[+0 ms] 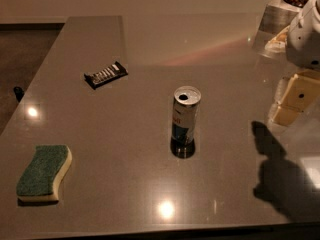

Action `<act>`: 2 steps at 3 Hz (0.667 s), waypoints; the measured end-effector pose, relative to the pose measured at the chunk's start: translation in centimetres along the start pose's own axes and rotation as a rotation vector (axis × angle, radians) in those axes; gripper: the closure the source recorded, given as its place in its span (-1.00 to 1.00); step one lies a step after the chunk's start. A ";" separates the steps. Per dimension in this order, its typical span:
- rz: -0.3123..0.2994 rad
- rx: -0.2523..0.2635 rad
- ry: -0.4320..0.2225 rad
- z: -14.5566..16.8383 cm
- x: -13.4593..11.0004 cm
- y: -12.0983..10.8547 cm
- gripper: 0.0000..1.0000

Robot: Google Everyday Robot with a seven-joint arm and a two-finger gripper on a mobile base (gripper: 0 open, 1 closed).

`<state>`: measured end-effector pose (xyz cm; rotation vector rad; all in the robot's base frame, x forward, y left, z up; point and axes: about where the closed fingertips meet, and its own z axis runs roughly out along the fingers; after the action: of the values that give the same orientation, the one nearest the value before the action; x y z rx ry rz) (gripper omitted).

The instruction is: Move redbull can near rxbar chocolate

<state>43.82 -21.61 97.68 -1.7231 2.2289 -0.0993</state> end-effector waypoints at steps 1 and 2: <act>0.000 0.000 0.000 0.0 0.0 0.0 -1.00; 0.013 -0.008 -0.080 1.0 -2.0 0.8 -1.00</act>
Offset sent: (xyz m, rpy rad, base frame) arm 0.0000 0.0687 -0.0247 0.2458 -0.0166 0.0277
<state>43.81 -19.31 96.96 -1.6860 2.1862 -0.0182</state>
